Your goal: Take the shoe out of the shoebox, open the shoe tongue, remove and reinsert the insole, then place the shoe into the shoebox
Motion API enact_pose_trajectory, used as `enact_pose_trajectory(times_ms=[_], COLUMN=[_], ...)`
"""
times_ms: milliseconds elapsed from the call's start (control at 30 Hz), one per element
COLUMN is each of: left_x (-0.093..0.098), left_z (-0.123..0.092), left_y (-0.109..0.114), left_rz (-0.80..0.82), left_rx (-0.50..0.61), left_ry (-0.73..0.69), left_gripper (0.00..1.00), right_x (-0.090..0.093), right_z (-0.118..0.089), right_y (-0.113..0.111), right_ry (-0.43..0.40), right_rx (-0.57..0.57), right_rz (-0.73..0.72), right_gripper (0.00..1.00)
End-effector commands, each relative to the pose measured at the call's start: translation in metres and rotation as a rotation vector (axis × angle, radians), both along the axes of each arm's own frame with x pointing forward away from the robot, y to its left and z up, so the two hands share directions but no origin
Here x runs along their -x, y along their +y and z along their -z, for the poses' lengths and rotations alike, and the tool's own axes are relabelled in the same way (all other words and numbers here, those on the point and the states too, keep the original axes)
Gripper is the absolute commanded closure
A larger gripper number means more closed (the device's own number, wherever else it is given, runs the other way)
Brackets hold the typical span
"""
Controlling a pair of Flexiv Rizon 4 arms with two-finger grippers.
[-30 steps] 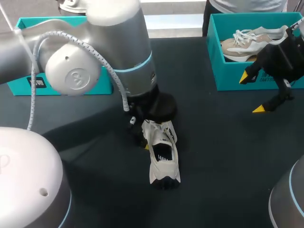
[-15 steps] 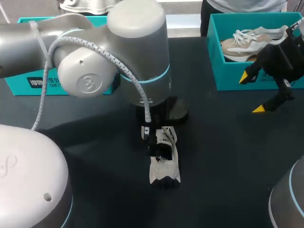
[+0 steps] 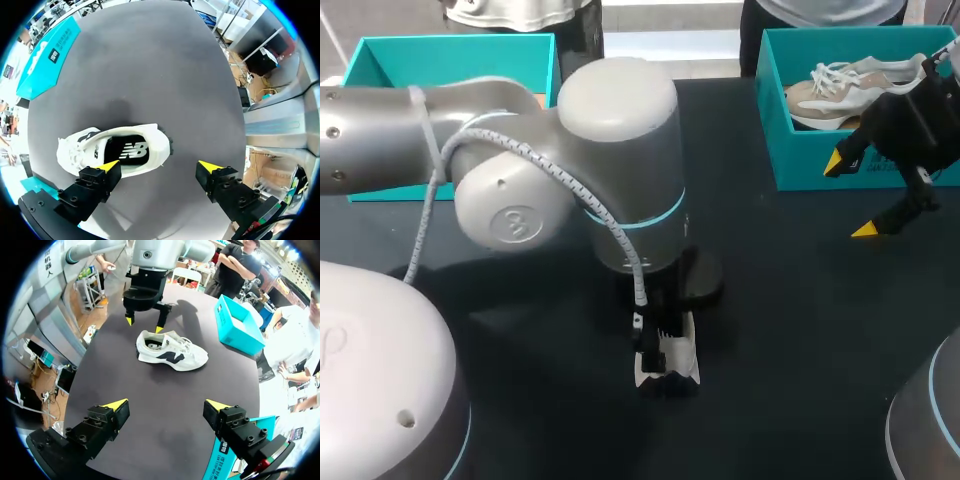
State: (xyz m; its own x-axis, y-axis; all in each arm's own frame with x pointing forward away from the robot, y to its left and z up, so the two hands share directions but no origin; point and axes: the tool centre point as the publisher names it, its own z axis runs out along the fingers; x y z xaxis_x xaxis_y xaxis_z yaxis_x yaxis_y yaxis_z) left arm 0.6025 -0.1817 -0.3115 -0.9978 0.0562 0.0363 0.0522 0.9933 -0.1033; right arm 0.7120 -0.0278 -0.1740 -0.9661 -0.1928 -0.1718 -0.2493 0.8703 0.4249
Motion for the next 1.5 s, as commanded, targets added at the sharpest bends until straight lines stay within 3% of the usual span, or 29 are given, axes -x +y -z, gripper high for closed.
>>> enact_pose_trajectory(times_ms=[33, 667, 1067, 1367, 1500], left_x=[0.007, 0.004, 0.002, 0.005, 0.005], left_z=[0.019, 0.063, 0.078, 0.086, 0.086], left_y=[-0.017, -0.019, -0.019, -0.019, -0.018], left_rz=[-0.007, -0.07, -0.074, -0.069, -0.071], left_rx=[-0.022, -0.063, -0.089, -0.102, -0.101], left_ry=[-0.02, -0.017, -0.024, 0.0, 0.008], left_gripper=[0.0, 0.0, 0.0, 0.09, 0.34], right_x=[-0.002, -0.002, -0.002, -0.002, -0.002], right_z=[0.001, 0.001, 0.001, 0.001, 0.001], right_y=[0.001, 0.001, 0.001, 0.001, 0.001], right_ry=[0.004, 0.004, 0.004, 0.004, 0.004], right_rx=[0.003, 0.003, 0.003, 0.003, 0.003], right_rz=[-0.001, -0.001, -0.001, -0.001, -0.001], right_gripper=[0.0, 0.0, 0.0, 0.0, 0.0])
